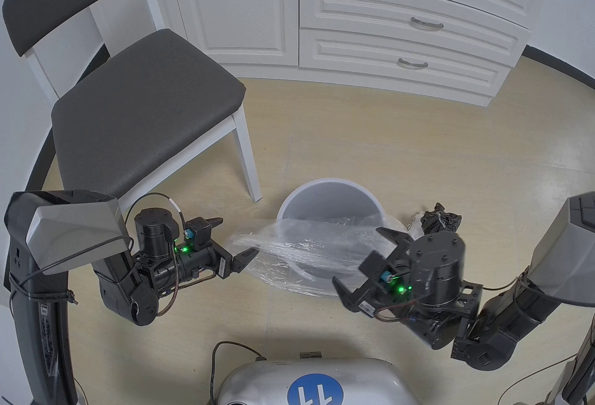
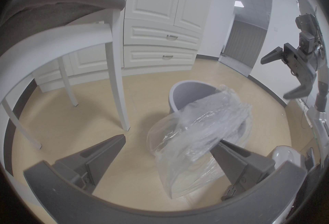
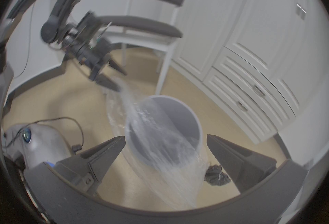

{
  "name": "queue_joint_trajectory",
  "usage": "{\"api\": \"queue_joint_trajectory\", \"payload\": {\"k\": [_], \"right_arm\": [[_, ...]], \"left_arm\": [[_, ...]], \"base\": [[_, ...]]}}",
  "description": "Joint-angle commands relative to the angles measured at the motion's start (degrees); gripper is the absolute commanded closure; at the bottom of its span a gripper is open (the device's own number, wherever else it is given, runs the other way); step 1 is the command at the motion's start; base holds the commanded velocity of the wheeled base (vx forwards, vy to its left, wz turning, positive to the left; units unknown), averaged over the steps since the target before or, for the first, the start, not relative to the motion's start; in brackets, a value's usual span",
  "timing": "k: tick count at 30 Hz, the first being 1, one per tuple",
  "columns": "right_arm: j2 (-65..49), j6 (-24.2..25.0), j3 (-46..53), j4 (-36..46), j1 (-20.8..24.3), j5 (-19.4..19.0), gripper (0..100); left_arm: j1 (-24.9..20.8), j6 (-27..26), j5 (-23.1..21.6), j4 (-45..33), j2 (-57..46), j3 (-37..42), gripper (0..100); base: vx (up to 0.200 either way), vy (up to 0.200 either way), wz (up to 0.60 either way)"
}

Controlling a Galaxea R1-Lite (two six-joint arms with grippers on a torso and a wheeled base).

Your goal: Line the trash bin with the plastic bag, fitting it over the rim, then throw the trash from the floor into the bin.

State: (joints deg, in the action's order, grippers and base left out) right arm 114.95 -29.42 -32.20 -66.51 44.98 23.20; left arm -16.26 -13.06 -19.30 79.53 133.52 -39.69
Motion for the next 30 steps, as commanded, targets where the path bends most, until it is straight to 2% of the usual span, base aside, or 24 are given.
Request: {"api": "queue_joint_trajectory", "payload": {"k": [1, 3, 5, 13, 19, 28, 29, 30], "right_arm": [[2.39, -9.08, -8.85, 9.03, 6.87, 2.99, 0], [3.8, -10.05, -8.85, 9.21, 6.96, 3.08, 0], [5.03, -10.22, -8.94, 9.12, 7.05, 3.17, 0], [10.39, -10.4, -12.19, 9.3, 5.99, 3.78, 0], [16.28, -12.68, -16.23, 9.21, 3.18, 3.87, 0], [21.72, -12.77, -23.88, 9.21, -0.95, 3.87, 0], [21.72, -12.77, -23.88, 9.21, -1.04, 3.87, 100], [21.46, -12.77, -24.23, 9.21, -1.3, 3.87, 100]], "left_arm": [[3.34, -1.01, -14.8, 8.97, -1.34, 6.56, 0], [5.19, -2.59, -22.1, 8.36, -3.01, 7.96, 0], [6.07, -3.29, -23.68, 8.36, -3.27, 8.14, 0], [7.03, -3.38, -24.3, 8.36, -3.8, 8.32, 0], [7.03, -3.29, -24.3, 8.36, -3.53, 7.79, 0], [7.21, -3.38, -24.21, 8.36, -3.62, 7.52, 0], [7.21, -3.38, -24.21, 8.36, -3.62, 7.52, 0], [7.3, -3.38, -24.21, 8.36, -3.62, 7.52, 0]], "base": [[0.0, 0.0, 0.0], [0.0, 0.0, 0.0], [0.0, 0.0, 0.0], [0.0, 0.0, 0.0], [0.0, 0.0, 0.0], [0.0, 0.0, 0.0], [0.0, 0.0, 0.0], [0.0, 0.0, 0.0]]}}
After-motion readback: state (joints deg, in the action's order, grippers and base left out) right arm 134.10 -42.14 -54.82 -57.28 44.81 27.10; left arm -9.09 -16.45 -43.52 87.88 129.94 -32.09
